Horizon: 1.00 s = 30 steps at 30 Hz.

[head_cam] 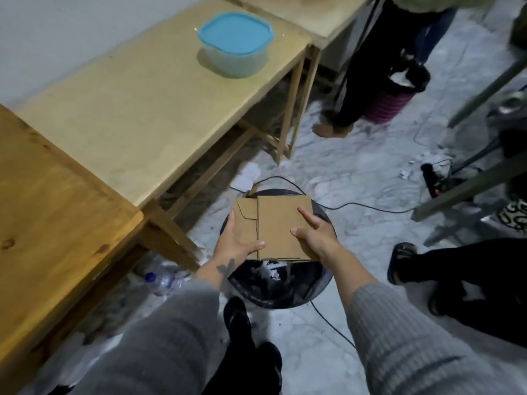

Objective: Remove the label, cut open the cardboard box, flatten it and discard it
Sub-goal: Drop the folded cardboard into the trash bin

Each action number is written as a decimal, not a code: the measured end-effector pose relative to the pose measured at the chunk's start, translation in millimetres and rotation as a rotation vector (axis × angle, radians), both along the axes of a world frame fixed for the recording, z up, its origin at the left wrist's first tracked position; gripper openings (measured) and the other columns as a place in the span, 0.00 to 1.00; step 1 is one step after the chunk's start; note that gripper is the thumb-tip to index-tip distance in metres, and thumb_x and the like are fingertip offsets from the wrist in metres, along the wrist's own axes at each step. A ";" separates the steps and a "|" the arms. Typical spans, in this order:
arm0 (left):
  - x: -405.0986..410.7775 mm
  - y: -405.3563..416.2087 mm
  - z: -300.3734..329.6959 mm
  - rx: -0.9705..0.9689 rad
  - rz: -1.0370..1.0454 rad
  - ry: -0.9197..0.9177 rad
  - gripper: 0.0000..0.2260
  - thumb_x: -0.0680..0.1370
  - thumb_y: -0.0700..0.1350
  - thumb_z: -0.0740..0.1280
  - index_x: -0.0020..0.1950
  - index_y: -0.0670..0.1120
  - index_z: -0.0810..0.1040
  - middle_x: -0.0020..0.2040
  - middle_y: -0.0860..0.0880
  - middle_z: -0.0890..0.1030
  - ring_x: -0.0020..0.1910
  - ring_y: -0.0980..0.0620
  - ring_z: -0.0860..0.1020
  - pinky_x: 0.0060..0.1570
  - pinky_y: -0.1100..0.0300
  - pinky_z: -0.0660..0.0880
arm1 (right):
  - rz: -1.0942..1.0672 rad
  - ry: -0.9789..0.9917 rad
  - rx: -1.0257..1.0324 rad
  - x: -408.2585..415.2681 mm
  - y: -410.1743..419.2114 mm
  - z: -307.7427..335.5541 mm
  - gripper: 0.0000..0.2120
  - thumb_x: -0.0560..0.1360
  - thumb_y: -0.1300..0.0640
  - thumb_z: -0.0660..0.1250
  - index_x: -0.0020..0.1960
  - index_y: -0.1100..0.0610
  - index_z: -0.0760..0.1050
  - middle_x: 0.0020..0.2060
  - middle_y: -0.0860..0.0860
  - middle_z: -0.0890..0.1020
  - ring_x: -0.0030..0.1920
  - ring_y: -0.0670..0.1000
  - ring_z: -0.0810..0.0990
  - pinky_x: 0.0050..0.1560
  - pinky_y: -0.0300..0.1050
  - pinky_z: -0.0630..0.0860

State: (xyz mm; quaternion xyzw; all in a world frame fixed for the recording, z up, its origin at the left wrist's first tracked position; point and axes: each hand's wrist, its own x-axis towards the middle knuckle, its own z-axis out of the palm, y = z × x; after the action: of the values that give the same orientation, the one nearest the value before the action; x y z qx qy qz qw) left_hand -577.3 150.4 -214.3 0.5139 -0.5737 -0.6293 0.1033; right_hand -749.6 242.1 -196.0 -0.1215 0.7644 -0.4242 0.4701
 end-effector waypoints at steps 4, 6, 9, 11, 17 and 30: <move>-15.4 -20.1 -45.0 0.104 -0.074 -0.123 0.53 0.66 0.45 0.80 0.80 0.50 0.46 0.72 0.50 0.69 0.69 0.50 0.70 0.67 0.56 0.68 | -0.044 -0.041 0.076 -16.3 -12.5 -42.6 0.29 0.72 0.66 0.70 0.69 0.47 0.71 0.56 0.49 0.77 0.46 0.46 0.77 0.38 0.29 0.73; -20.6 -27.8 -69.0 0.168 -0.091 -0.122 0.48 0.69 0.41 0.78 0.79 0.47 0.51 0.67 0.54 0.70 0.64 0.54 0.72 0.60 0.62 0.70 | -0.033 -0.054 0.110 -21.5 -19.4 -68.6 0.29 0.72 0.66 0.70 0.69 0.47 0.70 0.56 0.49 0.76 0.48 0.47 0.77 0.36 0.27 0.73; -32.6 -33.2 -108.4 0.346 -0.034 -0.051 0.07 0.80 0.48 0.65 0.55 0.50 0.80 0.49 0.48 0.82 0.40 0.53 0.83 0.44 0.52 0.79 | 0.022 -0.062 0.152 -27.5 -26.7 -116.1 0.30 0.71 0.66 0.71 0.70 0.50 0.69 0.61 0.51 0.76 0.54 0.50 0.76 0.49 0.35 0.75; -36.5 -35.8 -150.4 0.388 0.033 -0.149 0.10 0.83 0.46 0.59 0.53 0.54 0.80 0.44 0.51 0.81 0.34 0.54 0.81 0.32 0.55 0.79 | 0.055 -0.065 0.198 -31.8 -31.1 -153.5 0.31 0.71 0.66 0.72 0.70 0.51 0.69 0.62 0.51 0.75 0.56 0.49 0.75 0.53 0.36 0.72; -51.4 -28.2 -292.6 0.199 -0.145 -0.356 0.54 0.61 0.54 0.79 0.79 0.53 0.49 0.72 0.44 0.67 0.67 0.42 0.71 0.59 0.41 0.75 | 0.063 -0.023 0.284 -51.9 -39.1 -274.6 0.29 0.70 0.68 0.72 0.68 0.54 0.71 0.58 0.49 0.73 0.57 0.45 0.71 0.60 0.35 0.68; -79.2 -10.6 -366.2 0.111 -0.279 -0.536 0.46 0.75 0.48 0.72 0.79 0.47 0.39 0.80 0.45 0.46 0.78 0.47 0.49 0.74 0.54 0.51 | 0.442 0.073 0.450 -51.6 -33.5 -399.9 0.34 0.71 0.64 0.69 0.74 0.51 0.63 0.70 0.56 0.68 0.69 0.57 0.69 0.69 0.49 0.68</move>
State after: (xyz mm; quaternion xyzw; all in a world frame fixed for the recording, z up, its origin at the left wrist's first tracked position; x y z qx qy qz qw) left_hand -656.4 139.8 -580.5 0.5829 -0.6103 -0.5097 -0.1674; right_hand -801.2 208.6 -595.9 -0.1928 0.8104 -0.1272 0.5385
